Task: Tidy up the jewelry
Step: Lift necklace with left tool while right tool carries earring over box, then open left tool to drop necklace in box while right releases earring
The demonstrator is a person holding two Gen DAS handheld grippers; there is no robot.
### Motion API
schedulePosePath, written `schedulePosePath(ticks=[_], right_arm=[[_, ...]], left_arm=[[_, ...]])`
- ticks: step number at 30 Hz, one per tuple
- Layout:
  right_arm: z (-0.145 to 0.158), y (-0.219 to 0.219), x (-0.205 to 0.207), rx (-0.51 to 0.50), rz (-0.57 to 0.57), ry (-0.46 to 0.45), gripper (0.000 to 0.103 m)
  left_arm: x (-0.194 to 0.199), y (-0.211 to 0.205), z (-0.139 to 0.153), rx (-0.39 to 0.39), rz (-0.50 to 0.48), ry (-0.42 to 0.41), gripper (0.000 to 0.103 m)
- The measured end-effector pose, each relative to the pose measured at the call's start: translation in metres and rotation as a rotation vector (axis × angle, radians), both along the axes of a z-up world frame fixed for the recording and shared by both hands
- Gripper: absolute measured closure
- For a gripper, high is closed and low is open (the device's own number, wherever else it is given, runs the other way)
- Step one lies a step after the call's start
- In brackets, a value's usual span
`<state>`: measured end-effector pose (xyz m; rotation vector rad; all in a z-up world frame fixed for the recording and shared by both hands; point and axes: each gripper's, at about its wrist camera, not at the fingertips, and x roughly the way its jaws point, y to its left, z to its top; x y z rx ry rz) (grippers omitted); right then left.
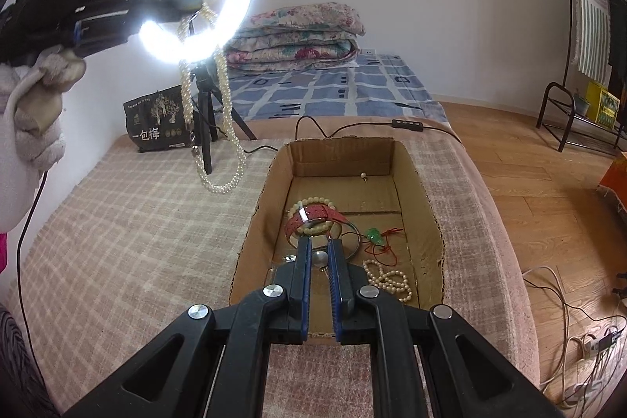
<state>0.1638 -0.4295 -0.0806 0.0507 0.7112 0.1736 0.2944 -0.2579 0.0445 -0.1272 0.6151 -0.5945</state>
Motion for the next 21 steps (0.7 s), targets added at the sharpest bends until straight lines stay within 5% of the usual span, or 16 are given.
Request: schedulePosePath(ticks=[21], right_arm=[[-0.018, 0.022, 0.021, 0.024, 0.062, 0.054, 0.097]], left_arm=[[0.035, -0.105, -0.03, 0.105, -0.061, 0.042, 0.097]])
